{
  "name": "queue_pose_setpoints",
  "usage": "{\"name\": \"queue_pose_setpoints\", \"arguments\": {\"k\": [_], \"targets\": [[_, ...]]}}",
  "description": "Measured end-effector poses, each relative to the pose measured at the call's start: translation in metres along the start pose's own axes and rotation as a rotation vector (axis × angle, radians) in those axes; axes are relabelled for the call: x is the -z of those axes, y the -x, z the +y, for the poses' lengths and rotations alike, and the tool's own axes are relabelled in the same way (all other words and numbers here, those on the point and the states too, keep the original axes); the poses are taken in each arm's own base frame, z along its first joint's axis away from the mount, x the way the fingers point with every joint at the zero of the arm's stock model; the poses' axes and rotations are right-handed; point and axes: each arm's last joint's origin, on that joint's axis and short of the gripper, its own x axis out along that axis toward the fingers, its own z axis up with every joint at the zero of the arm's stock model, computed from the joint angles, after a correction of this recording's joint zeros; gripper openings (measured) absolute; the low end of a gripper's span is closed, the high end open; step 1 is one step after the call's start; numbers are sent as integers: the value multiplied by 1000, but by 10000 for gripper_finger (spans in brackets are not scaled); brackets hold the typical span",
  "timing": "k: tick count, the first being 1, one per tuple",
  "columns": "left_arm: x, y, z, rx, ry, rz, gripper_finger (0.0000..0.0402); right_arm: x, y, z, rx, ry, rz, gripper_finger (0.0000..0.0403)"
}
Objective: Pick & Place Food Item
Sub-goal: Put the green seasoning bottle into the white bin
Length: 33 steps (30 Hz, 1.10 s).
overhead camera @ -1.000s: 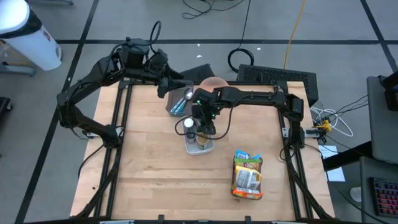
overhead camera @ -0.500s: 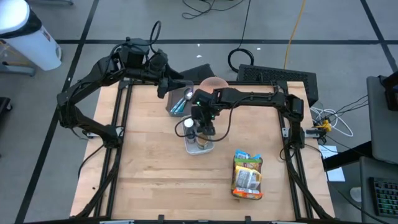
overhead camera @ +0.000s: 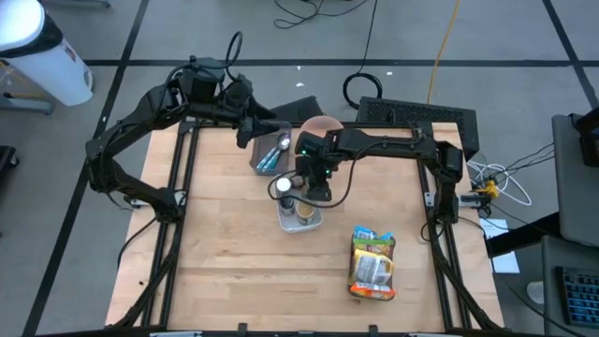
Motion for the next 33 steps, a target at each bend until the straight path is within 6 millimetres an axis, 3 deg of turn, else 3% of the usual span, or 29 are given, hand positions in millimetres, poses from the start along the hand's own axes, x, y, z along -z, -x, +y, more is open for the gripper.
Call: {"name": "queue_pose_setpoints", "arguments": {"k": [8,20,27,33], "targets": [[1,0,0,-1,-9,7,241,-3,2,4,-93,-51,-41,191],[13,-1,-3,-3,-2,129,241,2,64,7,21,-40,-160,191],[34,-11,-32,97,-69,299,241,1,80,32,-3,-27,-203,191],[48,-19,-66,180,-150,377,241,9,84,48,-33,-29,-125,191]]}}
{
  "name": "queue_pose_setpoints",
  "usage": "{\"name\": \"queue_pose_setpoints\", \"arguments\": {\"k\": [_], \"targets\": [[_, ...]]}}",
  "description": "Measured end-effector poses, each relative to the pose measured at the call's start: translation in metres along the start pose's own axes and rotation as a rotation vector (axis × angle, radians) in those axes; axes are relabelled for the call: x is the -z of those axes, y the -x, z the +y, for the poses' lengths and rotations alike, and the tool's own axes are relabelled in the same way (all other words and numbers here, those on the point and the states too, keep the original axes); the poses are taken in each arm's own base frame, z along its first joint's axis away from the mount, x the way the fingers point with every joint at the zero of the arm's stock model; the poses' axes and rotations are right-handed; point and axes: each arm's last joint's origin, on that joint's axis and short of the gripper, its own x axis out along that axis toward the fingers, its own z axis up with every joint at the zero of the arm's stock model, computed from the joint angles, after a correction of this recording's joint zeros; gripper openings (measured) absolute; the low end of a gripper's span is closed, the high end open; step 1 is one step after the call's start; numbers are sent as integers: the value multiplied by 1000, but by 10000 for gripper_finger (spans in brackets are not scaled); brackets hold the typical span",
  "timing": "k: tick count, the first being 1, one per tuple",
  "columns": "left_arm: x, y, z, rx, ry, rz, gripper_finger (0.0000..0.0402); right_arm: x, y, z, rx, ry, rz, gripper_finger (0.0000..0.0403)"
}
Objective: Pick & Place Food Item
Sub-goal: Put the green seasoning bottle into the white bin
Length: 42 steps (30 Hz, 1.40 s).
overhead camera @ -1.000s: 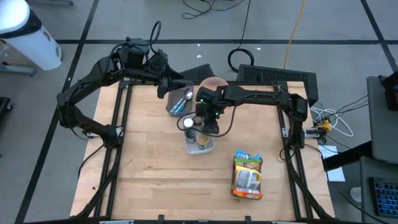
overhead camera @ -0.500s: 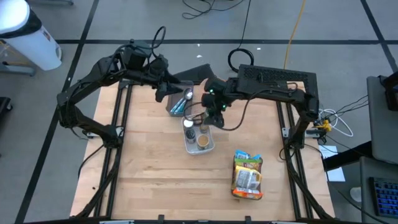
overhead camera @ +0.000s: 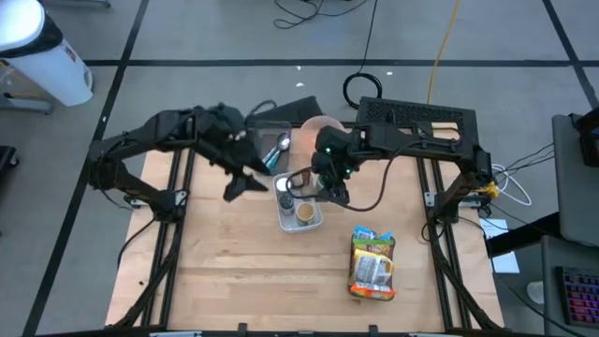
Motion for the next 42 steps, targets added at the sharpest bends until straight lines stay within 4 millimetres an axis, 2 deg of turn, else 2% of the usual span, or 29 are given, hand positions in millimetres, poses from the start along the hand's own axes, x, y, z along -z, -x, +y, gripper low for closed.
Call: {"name": "queue_pose_setpoints", "arguments": {"k": [6,11,16,25,31,35,42], "targets": [[5,-29,-25,-7,-53,99,241,16,5,14,-16,-38,-23,191],[7,-75,-35,3,-93,204,241,43,9,24,-31,-130,-164,191],[13,-119,-35,28,-114,306,241,65,15,38,9,-185,-311,191],[18,-176,-25,147,-138,370,241,111,15,51,51,-276,-288,191],[22,-200,-12,190,-144,403,241,138,21,46,132,-330,-281,191],[25,-208,-2,173,-122,426,237,152,30,39,178,-369,-278,191],[21,-209,2,146,-141,394,167,163,56,26,231,-417,-380,191]]}}
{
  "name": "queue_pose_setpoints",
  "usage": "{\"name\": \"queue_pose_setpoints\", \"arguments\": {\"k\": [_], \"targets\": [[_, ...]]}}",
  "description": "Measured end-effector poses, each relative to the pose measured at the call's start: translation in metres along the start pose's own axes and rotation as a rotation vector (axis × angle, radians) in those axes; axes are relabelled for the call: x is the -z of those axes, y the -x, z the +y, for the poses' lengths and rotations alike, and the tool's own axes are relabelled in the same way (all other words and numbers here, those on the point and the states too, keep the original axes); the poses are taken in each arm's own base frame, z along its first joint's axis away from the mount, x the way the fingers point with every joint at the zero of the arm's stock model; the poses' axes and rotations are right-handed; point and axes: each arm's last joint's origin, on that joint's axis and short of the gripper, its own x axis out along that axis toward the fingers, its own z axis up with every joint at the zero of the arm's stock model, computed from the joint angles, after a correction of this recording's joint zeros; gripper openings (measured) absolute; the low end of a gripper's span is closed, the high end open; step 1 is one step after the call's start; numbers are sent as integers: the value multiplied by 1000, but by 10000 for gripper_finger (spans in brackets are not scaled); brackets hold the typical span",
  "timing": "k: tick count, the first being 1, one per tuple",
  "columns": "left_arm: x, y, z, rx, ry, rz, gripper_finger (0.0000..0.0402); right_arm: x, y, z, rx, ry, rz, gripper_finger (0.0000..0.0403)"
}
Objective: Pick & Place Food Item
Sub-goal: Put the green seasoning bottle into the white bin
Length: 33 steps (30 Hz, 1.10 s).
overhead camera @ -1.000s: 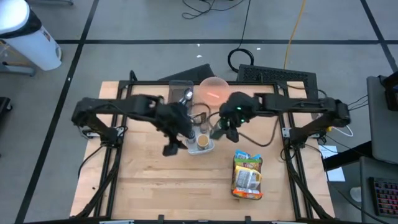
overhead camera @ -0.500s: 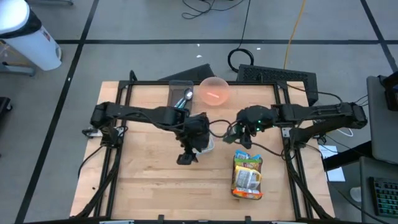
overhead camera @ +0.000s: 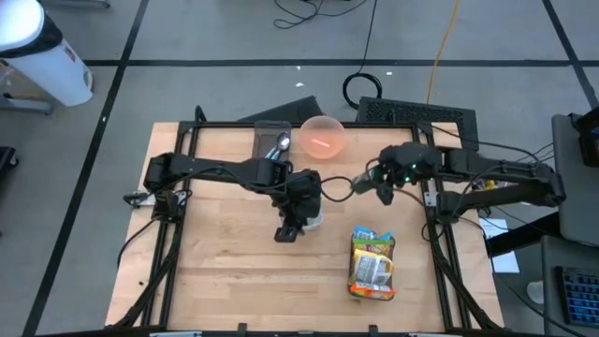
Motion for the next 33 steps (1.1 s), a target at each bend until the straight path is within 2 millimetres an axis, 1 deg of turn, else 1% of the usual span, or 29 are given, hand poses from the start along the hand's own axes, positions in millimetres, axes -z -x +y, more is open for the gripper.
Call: {"name": "queue_pose_setpoints", "arguments": {"k": [3,6,9,13,18,27,33], "targets": [[-1,0,1,-22,-17,-13,137,-1,7,-6,17,-7,-25,191],[-3,-7,5,-23,-21,-19,118,-2,7,-8,23,-10,-33,191],[-3,-18,11,28,-8,2,110,-3,4,-8,26,-1,-24,191],[0,-29,18,57,9,35,108,-4,0,-8,26,11,-22,191],[6,-37,28,22,20,93,108,-6,-4,-7,1,22,-20,191],[15,-59,44,13,61,192,108,-8,-8,-7,4,36,-26,191],[15,-59,47,-79,43,197,108,-8,-8,-7,3,36,-30,191]]}}
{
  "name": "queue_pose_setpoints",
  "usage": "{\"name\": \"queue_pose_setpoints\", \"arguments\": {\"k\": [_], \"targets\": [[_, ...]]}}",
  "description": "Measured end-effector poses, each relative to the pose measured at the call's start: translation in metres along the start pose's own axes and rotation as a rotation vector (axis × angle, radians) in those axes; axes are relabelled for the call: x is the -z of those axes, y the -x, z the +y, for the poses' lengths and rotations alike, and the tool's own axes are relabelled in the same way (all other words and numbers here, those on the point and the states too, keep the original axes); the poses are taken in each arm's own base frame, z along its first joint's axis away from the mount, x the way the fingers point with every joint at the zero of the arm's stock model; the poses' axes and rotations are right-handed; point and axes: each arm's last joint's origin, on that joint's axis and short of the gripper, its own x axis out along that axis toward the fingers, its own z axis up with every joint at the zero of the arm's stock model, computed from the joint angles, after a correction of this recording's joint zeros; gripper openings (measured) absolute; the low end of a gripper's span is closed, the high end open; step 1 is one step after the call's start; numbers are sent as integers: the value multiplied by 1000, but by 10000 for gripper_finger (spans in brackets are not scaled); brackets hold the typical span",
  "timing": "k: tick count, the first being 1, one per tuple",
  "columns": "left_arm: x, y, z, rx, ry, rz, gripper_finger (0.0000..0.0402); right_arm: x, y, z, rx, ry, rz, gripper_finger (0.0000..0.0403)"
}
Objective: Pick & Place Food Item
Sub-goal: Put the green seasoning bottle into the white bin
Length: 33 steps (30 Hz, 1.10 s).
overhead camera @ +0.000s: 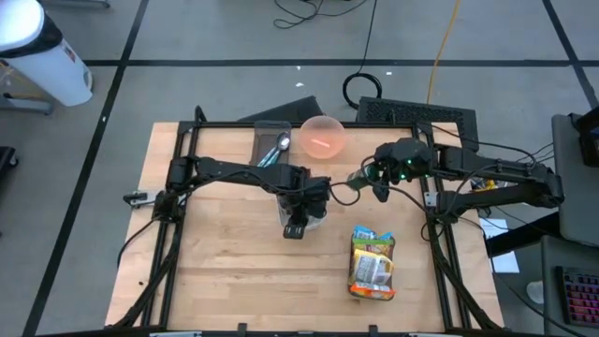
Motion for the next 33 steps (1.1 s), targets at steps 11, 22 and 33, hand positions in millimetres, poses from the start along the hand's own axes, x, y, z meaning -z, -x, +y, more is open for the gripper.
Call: {"name": "queue_pose_setpoints", "arguments": {"k": [11,22,33], "targets": [[1,4,16,-166,45,6,108,0,0,0,0,3,0,191],[2,10,23,-166,66,-9,108,-2,0,1,-5,2,-23,191],[-6,36,11,23,25,-24,108,-6,0,2,-17,3,-58,191]]}}
